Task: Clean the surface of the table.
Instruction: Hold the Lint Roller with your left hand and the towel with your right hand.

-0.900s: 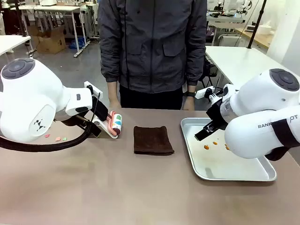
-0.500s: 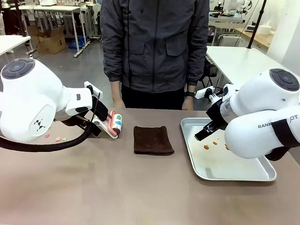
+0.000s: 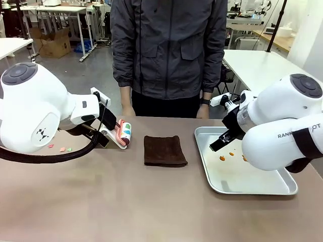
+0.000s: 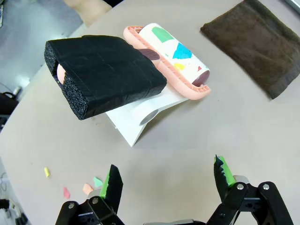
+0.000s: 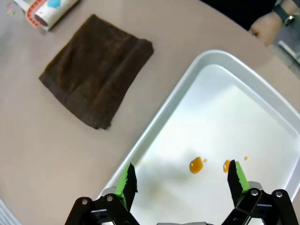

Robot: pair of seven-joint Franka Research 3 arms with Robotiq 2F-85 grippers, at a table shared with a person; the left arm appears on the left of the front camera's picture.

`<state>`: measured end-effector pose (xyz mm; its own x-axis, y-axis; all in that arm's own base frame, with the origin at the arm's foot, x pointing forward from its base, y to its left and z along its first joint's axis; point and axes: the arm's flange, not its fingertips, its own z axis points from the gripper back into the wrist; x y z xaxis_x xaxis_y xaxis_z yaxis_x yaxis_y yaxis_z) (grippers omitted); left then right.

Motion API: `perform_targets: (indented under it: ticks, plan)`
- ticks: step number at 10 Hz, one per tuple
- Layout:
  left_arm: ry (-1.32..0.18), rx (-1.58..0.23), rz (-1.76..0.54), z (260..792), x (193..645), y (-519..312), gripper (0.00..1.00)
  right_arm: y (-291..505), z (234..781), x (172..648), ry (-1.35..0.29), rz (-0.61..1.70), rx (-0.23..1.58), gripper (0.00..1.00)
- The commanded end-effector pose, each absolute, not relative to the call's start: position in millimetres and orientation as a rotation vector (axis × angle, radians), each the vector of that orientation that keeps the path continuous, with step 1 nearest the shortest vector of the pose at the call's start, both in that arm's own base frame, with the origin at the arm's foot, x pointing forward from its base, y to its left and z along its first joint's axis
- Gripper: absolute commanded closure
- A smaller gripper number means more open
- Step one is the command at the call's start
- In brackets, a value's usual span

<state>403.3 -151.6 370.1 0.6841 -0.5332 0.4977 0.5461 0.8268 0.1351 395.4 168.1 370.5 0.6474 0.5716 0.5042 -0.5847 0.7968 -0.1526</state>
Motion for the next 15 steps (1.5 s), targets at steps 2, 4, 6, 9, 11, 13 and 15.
perform_targets:
  ticks: [2,4,6,9,11,13,15]
  plan:
    - [-0.550,-0.025,-0.605,370.2,403.3,-151.6,0.00,168.1,370.5,395.4,-0.565,0.657,0.025,0.00]
    - [-0.550,-0.025,-0.605,370.2,403.3,-151.6,0.00,168.1,370.5,395.4,-0.565,0.657,0.025,0.00]
    - [-0.550,-0.025,-0.605,370.1,403.3,-151.6,0.00,169.0,377.9,389.4,-0.532,0.688,0.022,0.00]
    - [-0.371,-0.151,-0.417,379.7,387.3,-139.0,0.00,161.1,390.5,369.1,-0.320,0.418,0.156,0.00]
    - [-0.203,-0.249,-0.246,394.6,373.4,-134.3,0.00,147.0,407.0,347.7,-0.276,0.285,0.333,0.00]
    - [-0.180,-0.473,-0.200,429.2,350.7,-113.5,0.00,116.0,424.7,319.6,-0.176,0.140,0.497,0.00]
    - [-0.257,-0.723,-0.237,471.1,327.7,-69.1,0.00,68.0,449.3,285.5,-0.259,0.073,0.689,0.00]
